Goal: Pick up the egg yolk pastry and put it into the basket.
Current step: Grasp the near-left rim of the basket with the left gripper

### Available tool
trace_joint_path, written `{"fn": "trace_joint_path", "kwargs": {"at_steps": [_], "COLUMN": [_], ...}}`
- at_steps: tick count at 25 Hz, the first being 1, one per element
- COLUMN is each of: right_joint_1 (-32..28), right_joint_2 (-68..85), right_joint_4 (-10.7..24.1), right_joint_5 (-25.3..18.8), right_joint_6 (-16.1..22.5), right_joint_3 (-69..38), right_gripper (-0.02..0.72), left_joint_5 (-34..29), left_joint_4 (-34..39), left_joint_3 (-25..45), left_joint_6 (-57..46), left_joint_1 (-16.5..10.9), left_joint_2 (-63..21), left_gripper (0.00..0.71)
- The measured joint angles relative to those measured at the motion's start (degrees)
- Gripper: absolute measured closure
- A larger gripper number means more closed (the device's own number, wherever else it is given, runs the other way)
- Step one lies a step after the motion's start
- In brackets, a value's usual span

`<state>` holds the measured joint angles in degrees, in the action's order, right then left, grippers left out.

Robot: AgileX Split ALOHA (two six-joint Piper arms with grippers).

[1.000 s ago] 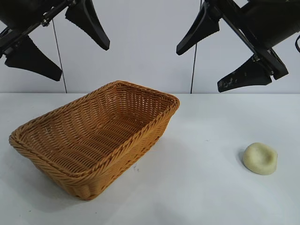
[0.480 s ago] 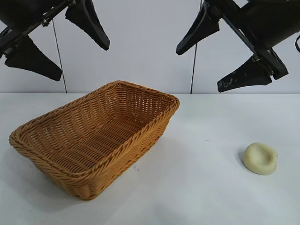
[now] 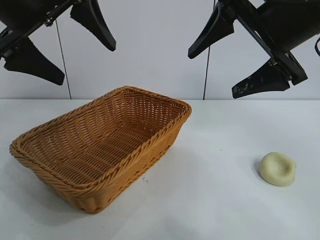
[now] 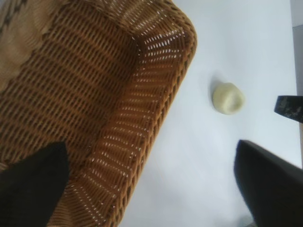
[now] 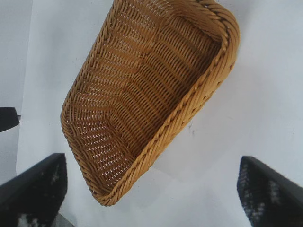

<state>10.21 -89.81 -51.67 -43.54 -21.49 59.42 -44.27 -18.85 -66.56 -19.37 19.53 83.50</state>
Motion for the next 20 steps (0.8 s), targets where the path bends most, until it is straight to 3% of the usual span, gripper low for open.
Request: {"fn": "trace_joint_path", "kwargs": {"at_steps": [10,16,20], "right_joint_1": [0.0,0.0,0.0], "right_joint_2": [0.0,0.0,0.0], "right_joint_4": [0.0,0.0,0.0], "right_joint_5": [0.0,0.0,0.0], "right_joint_6": [0.0,0.0,0.0], "right_joint_3": [0.0,0.0,0.0], "right_gripper": [0.008,0.008,0.008], "left_joint_5": [3.4,8.2,9.1], "left_joint_4": [10.5,15.6,16.4], "left_joint_3": [14.1,18.2,18.4], "left_joint_6": [-29.5,-46.0,-49.3], "left_joint_1": [6.9,7.3,7.3], "left_joint_2": [-6.7,-6.7,-3.9], "left_gripper": [0.032,0.032,0.032]}}
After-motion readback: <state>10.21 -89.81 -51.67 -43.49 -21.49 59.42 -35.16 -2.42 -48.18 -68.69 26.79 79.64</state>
